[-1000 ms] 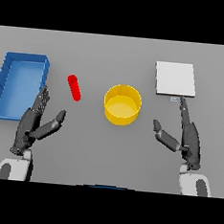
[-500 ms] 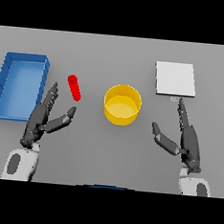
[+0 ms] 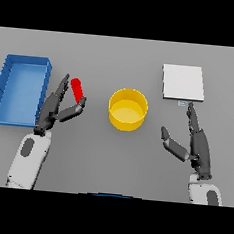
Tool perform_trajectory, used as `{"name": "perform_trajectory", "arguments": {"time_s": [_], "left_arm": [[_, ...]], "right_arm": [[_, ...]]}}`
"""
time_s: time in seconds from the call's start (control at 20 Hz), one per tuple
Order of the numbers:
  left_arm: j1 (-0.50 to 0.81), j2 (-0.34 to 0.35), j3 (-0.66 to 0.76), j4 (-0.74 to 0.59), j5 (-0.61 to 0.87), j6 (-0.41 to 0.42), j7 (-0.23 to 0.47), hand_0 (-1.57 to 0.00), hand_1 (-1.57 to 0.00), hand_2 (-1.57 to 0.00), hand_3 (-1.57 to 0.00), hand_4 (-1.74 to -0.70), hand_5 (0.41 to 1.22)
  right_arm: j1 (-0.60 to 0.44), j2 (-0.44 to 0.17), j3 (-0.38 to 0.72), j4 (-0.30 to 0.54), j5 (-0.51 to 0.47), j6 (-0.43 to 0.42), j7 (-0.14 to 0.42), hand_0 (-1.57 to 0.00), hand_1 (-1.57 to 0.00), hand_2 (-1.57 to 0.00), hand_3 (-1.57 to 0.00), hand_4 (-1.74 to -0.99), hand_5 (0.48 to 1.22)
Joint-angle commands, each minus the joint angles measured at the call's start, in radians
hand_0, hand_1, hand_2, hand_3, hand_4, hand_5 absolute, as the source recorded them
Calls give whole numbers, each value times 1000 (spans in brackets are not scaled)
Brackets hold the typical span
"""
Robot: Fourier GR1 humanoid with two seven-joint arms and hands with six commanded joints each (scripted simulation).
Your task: Pick up the red beaker and tilt it to pour out 1 green nut into yellow bowl. Pick up the yellow bowl and place it on the metallic measuring scale.
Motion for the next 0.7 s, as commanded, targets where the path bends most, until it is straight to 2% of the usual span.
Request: {"name": "perform_trajectory", "arguments": {"time_s": [0.0,0.3,0.45,0.65], "left_arm": [[-21,-3,4,23,0,2,-11,1,1,1,1,-1276,680],[-117,-10,17,140,-17,19,-33,1,1,1,1,-1297,690],[-170,-8,36,189,-7,18,-13,1,1,1,1,-1289,683],[-204,-7,56,252,11,0,-53,1,1,1,1,-1309,688]], "right_arm": [[-9,0,-3,3,-3,0,22,1,1,1,1,-1267,635],[2,-3,-2,-6,-5,6,17,1,1,1,1,-1271,646],[-8,6,-7,-2,-16,4,27,1,1,1,1,-1269,642],[-22,-12,-27,17,-26,4,28,1,1,1,1,-1269,640]]}}
